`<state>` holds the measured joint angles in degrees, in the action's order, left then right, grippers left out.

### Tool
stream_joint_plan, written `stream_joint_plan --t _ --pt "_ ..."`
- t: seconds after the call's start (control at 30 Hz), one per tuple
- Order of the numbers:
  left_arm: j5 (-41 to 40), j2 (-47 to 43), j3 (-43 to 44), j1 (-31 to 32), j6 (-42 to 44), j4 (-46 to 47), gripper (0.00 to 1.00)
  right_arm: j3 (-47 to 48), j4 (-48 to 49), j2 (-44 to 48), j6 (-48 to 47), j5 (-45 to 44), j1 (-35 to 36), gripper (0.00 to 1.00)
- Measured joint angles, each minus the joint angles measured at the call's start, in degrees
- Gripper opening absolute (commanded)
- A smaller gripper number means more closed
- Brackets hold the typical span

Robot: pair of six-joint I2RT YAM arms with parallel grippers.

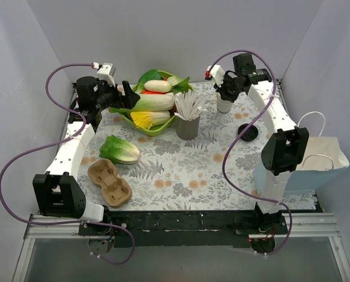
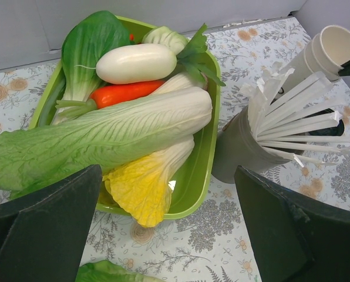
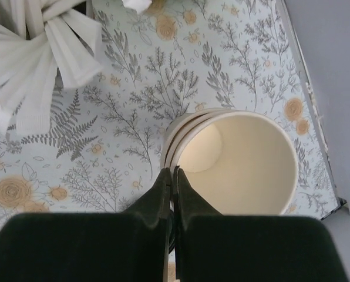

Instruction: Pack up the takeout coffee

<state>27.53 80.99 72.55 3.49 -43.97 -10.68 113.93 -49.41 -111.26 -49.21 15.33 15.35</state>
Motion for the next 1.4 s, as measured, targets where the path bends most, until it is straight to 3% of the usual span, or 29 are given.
stream_joint_plan --t 0.37,0.63,1.4 --pt "0.52 0.02 -0.7 0.0 -0.66 0.17 0.98 -2.86 -2.01 0.68 3.1 1.75 -0.31 0.01" --pt "1.53 0.24 -0.7 0.0 -1.51 0.39 0.98 -5.11 -0.22 1.7 0.96 -4.57 3.15 0.01" --pt "2.1 0.37 -0.7 0.0 -2.47 0.63 0.98 -1.42 -1.86 -0.48 2.05 -4.94 2.1 0.01"
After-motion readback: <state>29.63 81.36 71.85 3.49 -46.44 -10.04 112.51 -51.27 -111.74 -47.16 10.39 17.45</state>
